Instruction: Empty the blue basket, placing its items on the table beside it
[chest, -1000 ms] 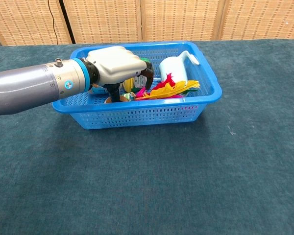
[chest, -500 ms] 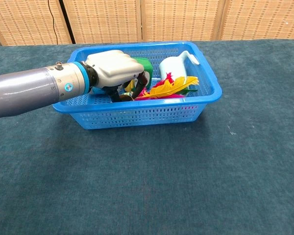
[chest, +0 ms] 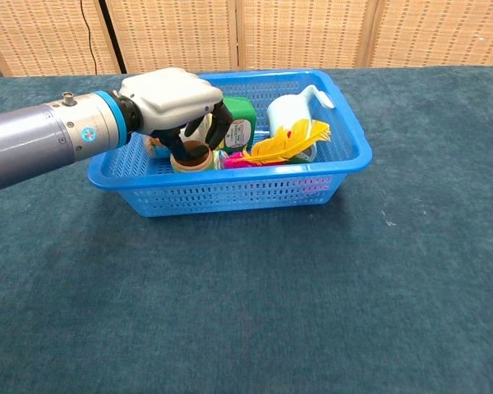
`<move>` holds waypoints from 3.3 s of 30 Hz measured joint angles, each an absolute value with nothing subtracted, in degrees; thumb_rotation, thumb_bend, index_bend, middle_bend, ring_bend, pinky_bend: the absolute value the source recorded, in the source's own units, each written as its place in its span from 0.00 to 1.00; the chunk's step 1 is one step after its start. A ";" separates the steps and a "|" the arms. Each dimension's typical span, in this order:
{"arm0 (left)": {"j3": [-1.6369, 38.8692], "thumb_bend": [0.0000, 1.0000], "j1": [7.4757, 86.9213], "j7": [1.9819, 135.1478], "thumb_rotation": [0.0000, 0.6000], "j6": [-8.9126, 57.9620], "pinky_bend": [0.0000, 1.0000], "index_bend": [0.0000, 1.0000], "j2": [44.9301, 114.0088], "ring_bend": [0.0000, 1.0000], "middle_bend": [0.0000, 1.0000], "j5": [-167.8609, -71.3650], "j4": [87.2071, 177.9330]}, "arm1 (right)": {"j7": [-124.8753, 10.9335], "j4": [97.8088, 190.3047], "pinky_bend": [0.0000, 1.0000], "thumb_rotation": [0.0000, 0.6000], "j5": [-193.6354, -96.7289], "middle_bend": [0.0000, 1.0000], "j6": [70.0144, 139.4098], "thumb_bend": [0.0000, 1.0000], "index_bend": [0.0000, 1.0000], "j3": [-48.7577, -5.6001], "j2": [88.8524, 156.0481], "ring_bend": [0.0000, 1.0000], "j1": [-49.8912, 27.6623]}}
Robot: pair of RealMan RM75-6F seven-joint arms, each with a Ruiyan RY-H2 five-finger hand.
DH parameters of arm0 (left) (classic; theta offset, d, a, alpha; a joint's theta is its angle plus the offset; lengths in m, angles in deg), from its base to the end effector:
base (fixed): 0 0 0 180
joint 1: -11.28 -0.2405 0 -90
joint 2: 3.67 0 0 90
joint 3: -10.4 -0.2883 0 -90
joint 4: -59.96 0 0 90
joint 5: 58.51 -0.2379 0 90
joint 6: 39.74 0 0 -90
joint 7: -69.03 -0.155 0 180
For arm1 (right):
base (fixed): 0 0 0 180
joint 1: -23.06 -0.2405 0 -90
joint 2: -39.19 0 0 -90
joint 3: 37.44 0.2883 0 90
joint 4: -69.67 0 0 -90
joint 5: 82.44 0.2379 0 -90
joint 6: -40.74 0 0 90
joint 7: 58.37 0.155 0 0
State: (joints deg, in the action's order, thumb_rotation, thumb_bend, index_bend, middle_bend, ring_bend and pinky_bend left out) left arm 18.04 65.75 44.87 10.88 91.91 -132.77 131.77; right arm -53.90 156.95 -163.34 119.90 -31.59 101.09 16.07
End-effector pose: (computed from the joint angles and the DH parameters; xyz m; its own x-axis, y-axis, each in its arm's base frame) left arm -0.1024 0.4108 -0.0906 0.6936 0.0320 0.7197 0.5602 -0.6521 -0.5109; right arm -0.3795 -0.2245 0.1740 0.4216 -0.0205 0.9065 -0.9047 0.0586 0.4221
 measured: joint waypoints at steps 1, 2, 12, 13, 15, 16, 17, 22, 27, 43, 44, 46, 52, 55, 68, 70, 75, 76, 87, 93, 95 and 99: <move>18.16 0.65 65.54 45.33 1.00 11.35 0.65 0.69 91.33 0.56 0.50 -133.02 132.40 | -53.87 157.03 0.00 1.00 -163.46 0.00 120.00 0.00 0.00 -31.62 101.06 0.00 16.09; 18.27 0.65 65.38 45.66 1.00 11.75 0.65 0.69 90.80 0.56 0.50 -133.23 132.96 | -53.87 157.10 0.00 1.00 -163.56 0.00 120.10 0.00 0.00 -31.65 101.03 0.00 16.12; 20.68 0.65 63.24 48.86 1.00 17.09 0.65 0.69 82.28 0.56 0.50 -135.04 141.75 | -53.89 157.85 0.00 1.00 -164.41 0.00 121.01 0.00 0.00 -31.94 100.66 0.00 16.44; 21.13 0.65 62.86 49.26 1.00 17.87 0.65 0.69 80.83 0.56 0.50 -135.16 142.94 | -53.86 157.95 0.00 1.00 -164.52 0.00 121.12 0.00 0.00 -31.97 100.61 0.00 16.48; 21.82 0.65 62.20 49.89 1.00 18.99 0.65 0.70 78.55 0.56 0.50 -135.21 144.56 | -53.77 158.10 0.00 1.00 -164.70 0.00 121.23 0.00 0.00 -32.02 100.55 0.00 16.52; 22.31 0.65 61.63 50.38 1.00 19.77 0.65 0.69 76.98 0.56 0.50 -135.08 145.34 | -53.75 158.20 0.00 1.00 -164.90 0.00 121.33 0.00 0.00 -32.08 100.50 0.00 16.54; 22.63 0.65 61.10 50.83 1.00 20.35 0.65 0.69 75.75 0.56 0.50 -134.89 145.75 | -53.73 158.29 0.00 1.00 -165.09 0.00 121.42 0.00 0.00 -32.15 100.47 0.00 16.56; 22.70 0.65 57.14 55.00 1.00 21.71 0.65 0.69 69.58 0.56 0.50 -133.66 145.75 | -53.75 158.69 0.00 1.00 -165.87 0.00 121.61 0.00 0.00 -32.52 100.34 0.00 16.59; 20.30 0.65 54.79 59.44 1.00 20.70 0.65 0.69 69.12 0.56 0.50 -133.45 141.09 | -53.89 159.09 0.00 1.00 -166.48 0.00 121.39 0.00 0.00 -32.83 100.31 0.00 16.41; 13.53 0.22 51.87 74.28 1.00 11.98 0.10 0.00 78.41 0.00 0.00 -136.27 120.83 | -54.60 159.65 0.00 1.00 -166.74 0.00 120.83 0.00 0.00 -33.28 100.45 0.00 16.07; 13.44 0.21 51.88 74.74 1.00 11.57 0.10 0.00 77.87 0.00 0.00 -136.36 121.73 | -54.56 159.68 0.00 1.00 -166.74 0.00 120.86 0.00 0.00 -33.28 100.42 0.00 16.09; 13.39 0.21 51.84 75.63 1.00 11.32 0.10 0.00 76.31 0.00 0.00 -136.68 124.15 | -54.46 159.71 0.00 1.00 -166.73 0.00 120.96 0.00 0.00 -33.28 100.32 0.00 16.14; 14.42 0.21 51.20 77.66 1.00 15.83 0.10 0.00 71.02 0.00 0.00 -138.98 132.49 | -53.80 159.74 0.00 1.00 -166.63 0.00 121.26 0.00 0.00 -33.17 99.99 0.00 16.29; 15.21 0.21 51.17 77.98 1.00 17.92 0.10 0.00 68.49 0.00 0.00 -140.51 137.39 | -53.31 159.73 0.00 1.00 -166.54 0.00 121.43 0.00 0.00 -33.05 99.80 0.00 16.36; 20.72 0.21 58.85 60.12 1.00 12.02 0.10 0.00 71.04 0.00 0.00 -132.71 148.06 | -49.92 158.99 0.00 1.00 -165.80 0.00 121.43 0.00 0.00 -32.52 98.84 0.00 16.49; 21.67 0.21 60.83 55.47 1.00 10.87 0.10 0.00 74.35 0.00 0.00 -128.92 147.18 | -49.24 158.71 0.00 1.00 -165.64 0.00 121.26 0.00 0.00 -32.47 98.69 0.00 16.50; 23.27 0.21 65.46 46.01 1.00 8.88 0.10 0.00 82.12 0.00 0.00 -120.05 143.51 | -47.99 158.08 0.00 1.00 -165.02 0.00 120.73 0.00 0.00 -32.31 98.45 0.00 16.47; 23.45 0.21 66.47 44.12 1.00 8.53 0.10 0.00 83.54 0.00 0.00 -118.60 142.52 | -47.75 157.93 0.00 1.00 -164.81 0.00 120.55 0.00 0.00 -32.26 98.42 0.00 16.44; 24.66 0.21 74.04 34.37 1.00 6.10 0.10 0.00 93.25 0.00 0.00 -107.78 131.71 | -46.70 157.00 0.00 1.00 -163.66 0.00 119.14 0.00 0.00 -31.95 98.54 0.00 16.06; 24.16 0.21 75.15 33.33 1.00 5.32 0.11 0.00 95.10 0.00 0.00 -105.51 129.00 | -46.65 156.57 0.00 1.00 -163.16 0.00 118.48 0.00 0.00 -31.83 98.69 0.00 15.86; 24.01 0.21 75.37 33.28 1.00 5.16 0.11 0.00 95.65 0.00 0.00 -104.97 128.12 | -46.67 156.47 0.00 1.00 -163.08 0.00 118.25 0.00 0.00 -31.84 98.75 0.00 15.77; 23.94 0.22 75.77 33.22 1.00 5.03 0.14 0.00 96.38 0.00 0.00 -104.17 126.62 | -46.70 156.34 0.00 1.00 -162.90 0.00 117.97 0.00 0.00 -31.83 98.86 0.00 15.68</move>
State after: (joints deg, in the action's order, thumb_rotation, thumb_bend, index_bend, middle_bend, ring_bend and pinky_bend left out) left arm 23.94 75.77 33.22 5.03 96.38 -104.17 126.62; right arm -46.70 156.34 -162.90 117.97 -31.83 98.86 15.68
